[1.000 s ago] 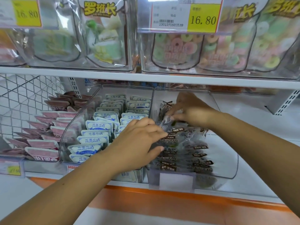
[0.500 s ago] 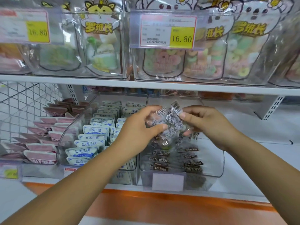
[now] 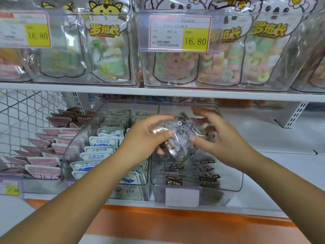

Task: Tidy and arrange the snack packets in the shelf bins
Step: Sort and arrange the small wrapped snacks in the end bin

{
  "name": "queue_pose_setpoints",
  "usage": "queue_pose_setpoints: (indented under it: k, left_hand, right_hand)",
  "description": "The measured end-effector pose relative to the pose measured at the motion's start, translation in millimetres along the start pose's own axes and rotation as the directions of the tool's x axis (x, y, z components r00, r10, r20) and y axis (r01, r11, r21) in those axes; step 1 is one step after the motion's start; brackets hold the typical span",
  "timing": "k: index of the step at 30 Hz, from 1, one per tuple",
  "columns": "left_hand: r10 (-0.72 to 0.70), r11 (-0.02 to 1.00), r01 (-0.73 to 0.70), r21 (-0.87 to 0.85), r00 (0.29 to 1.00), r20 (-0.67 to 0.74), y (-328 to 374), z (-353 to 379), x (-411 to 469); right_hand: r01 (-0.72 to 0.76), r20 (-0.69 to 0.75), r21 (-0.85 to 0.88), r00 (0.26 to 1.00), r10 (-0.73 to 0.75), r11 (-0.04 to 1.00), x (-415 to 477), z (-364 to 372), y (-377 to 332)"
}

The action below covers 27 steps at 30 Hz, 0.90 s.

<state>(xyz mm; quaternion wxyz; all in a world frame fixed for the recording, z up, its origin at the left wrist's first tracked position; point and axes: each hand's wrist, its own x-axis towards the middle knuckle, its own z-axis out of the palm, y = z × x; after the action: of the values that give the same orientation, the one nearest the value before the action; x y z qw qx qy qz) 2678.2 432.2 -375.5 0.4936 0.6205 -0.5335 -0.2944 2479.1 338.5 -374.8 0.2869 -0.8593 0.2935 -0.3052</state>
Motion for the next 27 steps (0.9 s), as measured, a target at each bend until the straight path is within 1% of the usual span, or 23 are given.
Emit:
queue_pose_setpoints:
  k: [1,2,3,4,5,6,7,8,9,10,11,12,13,15,17,18,20,22,23,24,25,26,27]
  left_hand:
    - [-0.027,0.999,0.026,-0.019,0.999,-0.018,0,1,0]
    - [-0.062,0.997,0.06,-0.05,0.998,-0.02,0,3,0]
    - [-0.097,0.992,0.097,-0.086,0.995,-0.001,1,4,0]
    - [-0.127,0.984,0.129,-0.124,0.992,0.025,2,5,1]
    - [-0.141,0.978,0.147,-0.147,0.989,0.053,4,6,0]
    - [-0.133,0.978,0.142,-0.151,0.989,0.069,7,7,-2]
    - [-0.089,0.993,0.093,-0.075,0.994,0.055,9,6,-3]
    - [-0.007,0.996,0.004,0.085,1.0,0.027,9,5,-3]
    - [0.092,0.955,-0.091,0.283,0.996,0.012,8,4,-3]
    - [0.173,0.89,-0.158,0.427,0.985,0.004,7,3,-3]
    - [0.214,0.858,-0.189,0.478,0.977,0.001,7,3,-3]
    - [0.219,0.865,-0.191,0.464,0.976,-0.007,5,3,-3]
    - [0.206,0.888,-0.183,0.421,0.978,-0.011,3,4,-2]
    - [0.165,0.934,-0.154,0.324,0.986,-0.006,-1,6,0]
    - [0.158,0.951,-0.149,0.27,0.987,-0.012,-3,7,2]
    - [0.165,0.948,-0.153,0.28,0.986,-0.021,-3,6,3]
    - [0.177,0.895,-0.15,0.42,0.984,-0.025,-6,0,5]
    - [0.192,0.778,-0.146,0.611,0.981,-0.011,-14,-10,6]
    - [0.195,0.721,-0.149,0.677,0.981,0.008,-19,-16,6]
    - [0.188,0.684,-0.157,0.712,0.982,0.035,-24,-20,4]
    - [0.173,0.667,-0.166,0.726,0.983,0.066,-29,-24,2]
    - [0.153,0.667,-0.174,0.725,0.984,0.095,-34,-26,-1]
    - [0.14,0.675,-0.181,0.715,0.983,0.117,-37,-27,-3]
  right_hand:
    - [0.074,0.072,-0.196,0.996,-0.061,0.978,-3,1,-1]
    - [0.149,0.138,-0.334,0.984,-0.108,0.931,-4,3,0]
    - [0.219,0.175,-0.412,0.972,-0.159,0.885,-5,6,1]
    - [0.271,0.176,-0.445,0.961,-0.214,0.853,-5,9,5]
    - [0.296,0.139,-0.444,0.955,-0.261,0.846,-4,11,9]
    - [0.279,0.085,-0.411,0.96,-0.268,0.868,-3,13,11]
    - [0.223,0.04,-0.333,0.974,-0.223,0.916,-3,12,10]
    - [0.142,0.027,-0.207,0.99,-0.14,0.968,-2,11,8]
    - [0.057,0.053,-0.049,0.997,-0.054,0.997,-2,9,7]
    - [-0.033,0.096,0.126,0.995,0.021,0.991,-2,8,5]
    - [-0.103,0.134,0.267,0.989,0.069,0.958,-2,7,3]
    - [-0.144,0.164,0.356,0.982,0.09,0.923,-3,7,2]
    - [-0.152,0.177,0.397,0.98,0.086,0.905,-3,8,0]
    - [-0.156,0.166,0.417,0.982,0.094,0.896,-1,12,0]
    - [-0.196,0.119,0.423,0.98,0.16,0.885,3,10,-1]
    - [-0.198,0.078,0.402,0.98,0.182,0.894,5,7,-1]
    - [-0.17,-0.035,0.294,0.981,0.189,0.94,13,0,0]
    - [-0.154,-0.156,0.247,0.968,0.197,0.957,27,-9,1]
    - [-0.164,-0.165,0.217,0.966,0.201,0.962,34,-12,3]
    - [-0.182,-0.131,0.122,0.972,0.198,0.976,42,-12,6]
    - [-0.189,-0.054,-0.053,0.981,0.187,0.98,49,-10,10]
    - [-0.179,0.038,-0.231,0.981,0.192,0.956,56,-7,14]
    - [-0.15,0.13,-0.35,0.97,0.206,0.925,61,-3,19]
